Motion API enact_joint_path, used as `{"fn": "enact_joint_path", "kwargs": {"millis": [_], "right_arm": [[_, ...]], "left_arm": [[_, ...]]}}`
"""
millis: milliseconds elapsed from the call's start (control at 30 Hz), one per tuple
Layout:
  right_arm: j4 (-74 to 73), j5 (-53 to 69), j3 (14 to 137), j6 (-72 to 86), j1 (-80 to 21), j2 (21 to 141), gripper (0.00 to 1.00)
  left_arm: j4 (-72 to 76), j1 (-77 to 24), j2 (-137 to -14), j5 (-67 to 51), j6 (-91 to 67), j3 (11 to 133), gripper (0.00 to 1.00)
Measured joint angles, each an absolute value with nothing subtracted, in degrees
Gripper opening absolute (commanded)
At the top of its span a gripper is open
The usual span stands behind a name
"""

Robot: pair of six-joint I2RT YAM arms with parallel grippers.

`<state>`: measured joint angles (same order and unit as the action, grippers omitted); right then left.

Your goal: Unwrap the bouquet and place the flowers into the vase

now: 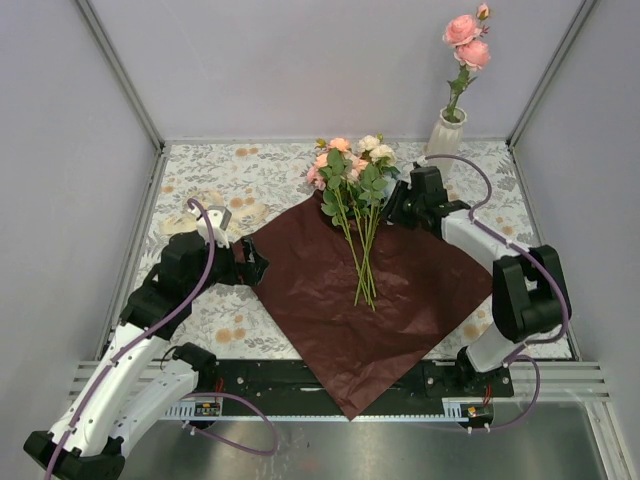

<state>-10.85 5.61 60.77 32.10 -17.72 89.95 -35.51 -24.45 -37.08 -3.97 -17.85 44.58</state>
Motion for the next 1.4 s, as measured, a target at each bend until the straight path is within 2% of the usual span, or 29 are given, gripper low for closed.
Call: {"fn": "enact_joint_path", "kwargs": {"millis": [233,667,833,1267,1400], "right_arm": [[-9.9,5.1,66.2,33.5,-18.6,100.6,0.43],[-9.4,5.1,74.9,34.0,-18.9,110.0,0.42],[-9.7,5.1,75.7,33.9,-19.2,112.6,0.36],[-9.7,4.0,75.7,31.8,-19.5,111.9,0.09],[-9.7,4.0,74.9,31.5,-19.5,108.5,0.08]], "left_arm": [[-36.4,-24.4,-36.8,-3.9,-17.5,44.5,0.99],[-36.5,-24.4,-36.4,-3.9,-17.3,44.4,0.99],[-36.5,-24.4,-36.4,-3.9,-17.3,44.4,0.99],[-36.6,-24.4,-36.4,-3.9,-17.3,44.4,0.99],[-36.6,-24.4,-36.4,-3.9,-17.3,44.4,0.99]]}}
